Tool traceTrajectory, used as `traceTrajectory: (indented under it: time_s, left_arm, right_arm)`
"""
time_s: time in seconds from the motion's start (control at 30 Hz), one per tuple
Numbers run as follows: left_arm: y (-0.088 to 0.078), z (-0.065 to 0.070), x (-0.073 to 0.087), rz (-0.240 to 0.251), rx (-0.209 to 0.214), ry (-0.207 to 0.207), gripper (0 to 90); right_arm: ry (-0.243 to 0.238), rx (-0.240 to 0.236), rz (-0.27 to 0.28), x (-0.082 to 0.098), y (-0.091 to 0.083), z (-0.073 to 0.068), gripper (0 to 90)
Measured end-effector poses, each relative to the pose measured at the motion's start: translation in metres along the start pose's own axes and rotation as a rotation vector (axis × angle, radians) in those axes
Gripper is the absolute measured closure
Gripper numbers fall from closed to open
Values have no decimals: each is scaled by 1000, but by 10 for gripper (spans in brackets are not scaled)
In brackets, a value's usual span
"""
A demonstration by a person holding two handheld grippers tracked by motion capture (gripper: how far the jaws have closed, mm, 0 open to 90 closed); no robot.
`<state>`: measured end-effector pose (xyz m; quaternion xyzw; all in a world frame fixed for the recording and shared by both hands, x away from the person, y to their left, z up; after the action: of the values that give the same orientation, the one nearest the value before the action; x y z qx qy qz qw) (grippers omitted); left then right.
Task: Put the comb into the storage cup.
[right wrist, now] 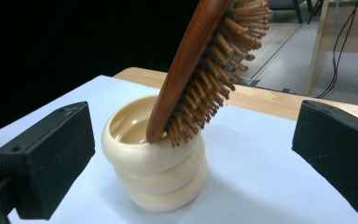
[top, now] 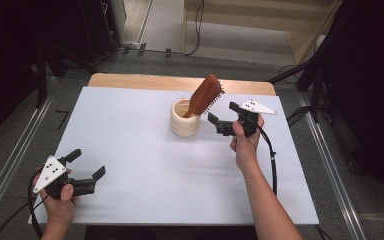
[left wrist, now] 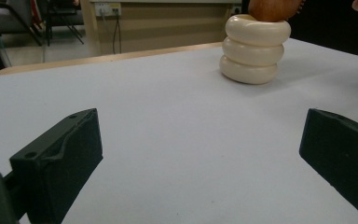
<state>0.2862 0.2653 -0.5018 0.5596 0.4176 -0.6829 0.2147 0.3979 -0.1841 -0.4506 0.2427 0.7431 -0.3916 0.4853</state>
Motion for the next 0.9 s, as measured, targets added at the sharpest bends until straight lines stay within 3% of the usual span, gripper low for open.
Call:
traceTrajectory:
  time_s: [0.23,0.9]
  left_arm:
    - [0,0,0,0,-2,1,0]
    - [0,1,0,-1,-2,3,0]
  right_arm:
    - [-37,2,3,7,-12,-1,0]
    - [-57,13,23,31,-47,5,0]
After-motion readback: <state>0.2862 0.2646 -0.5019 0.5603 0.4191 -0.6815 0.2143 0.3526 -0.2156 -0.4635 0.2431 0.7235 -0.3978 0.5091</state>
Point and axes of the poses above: each handheld gripper's, and its own axes: y roughly forward along the jaws, x roughly out of its underside, z roughly to its right, the point moved 5 cm from there along y, roughly forward along the jaws, and after that the axes turned 4 degrees about -z, right-handed, at the moved point
